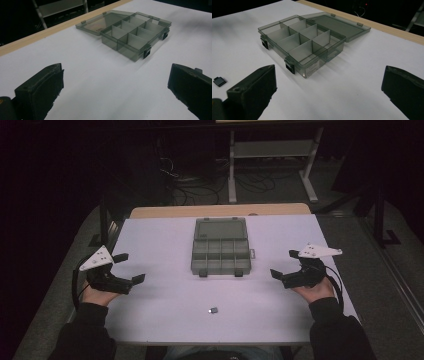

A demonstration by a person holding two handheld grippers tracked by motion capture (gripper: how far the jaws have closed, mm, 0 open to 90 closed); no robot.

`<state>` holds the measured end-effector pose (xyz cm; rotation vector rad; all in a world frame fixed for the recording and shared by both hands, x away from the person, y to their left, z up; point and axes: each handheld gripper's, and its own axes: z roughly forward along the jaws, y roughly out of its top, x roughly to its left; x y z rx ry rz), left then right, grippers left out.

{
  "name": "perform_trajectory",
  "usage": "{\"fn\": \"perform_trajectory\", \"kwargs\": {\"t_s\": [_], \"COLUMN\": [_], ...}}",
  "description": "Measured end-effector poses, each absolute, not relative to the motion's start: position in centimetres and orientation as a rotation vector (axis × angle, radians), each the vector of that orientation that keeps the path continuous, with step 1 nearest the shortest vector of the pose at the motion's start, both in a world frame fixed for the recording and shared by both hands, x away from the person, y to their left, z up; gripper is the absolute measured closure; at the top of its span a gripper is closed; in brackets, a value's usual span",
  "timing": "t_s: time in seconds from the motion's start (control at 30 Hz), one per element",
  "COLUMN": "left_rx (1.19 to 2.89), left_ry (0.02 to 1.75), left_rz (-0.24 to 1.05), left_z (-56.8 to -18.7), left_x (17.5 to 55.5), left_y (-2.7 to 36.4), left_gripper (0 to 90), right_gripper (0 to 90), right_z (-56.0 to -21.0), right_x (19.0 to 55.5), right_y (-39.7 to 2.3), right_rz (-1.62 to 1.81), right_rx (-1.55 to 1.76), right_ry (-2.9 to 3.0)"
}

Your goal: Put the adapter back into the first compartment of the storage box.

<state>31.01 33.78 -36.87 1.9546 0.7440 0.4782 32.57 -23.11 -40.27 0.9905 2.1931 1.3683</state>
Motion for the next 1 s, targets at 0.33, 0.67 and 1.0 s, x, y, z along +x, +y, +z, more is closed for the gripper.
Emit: {"fn": "perform_trajectory", "kwargs": {"t_s": [0.33, 0.67, 1.0], "left_rx": [2.006, 2.044, 2.084], "left_ry": [0.677, 0.635, 0.585], "left_rz": [0.473, 0.471, 0.445], "left_z": [-35.5, -34.5, -34.1], "left_x": [31.1, 31.6, 32.2], "left_y": [32.3, 30.5, 28.7], "left_gripper": [0.0, 0.1, 0.2], "right_gripper": [0.0, 0.0, 0.0], "right_z": [-40.2, -40.2, -40.2], "right_x": [32.5, 32.5, 32.4], "right_y": [-23.1, -23.1, -23.0], "right_rz": [1.371, 1.370, 1.369], "right_rx": [0.979, 0.977, 0.973], "right_ry": [2.195, 2.194, 2.198]}}
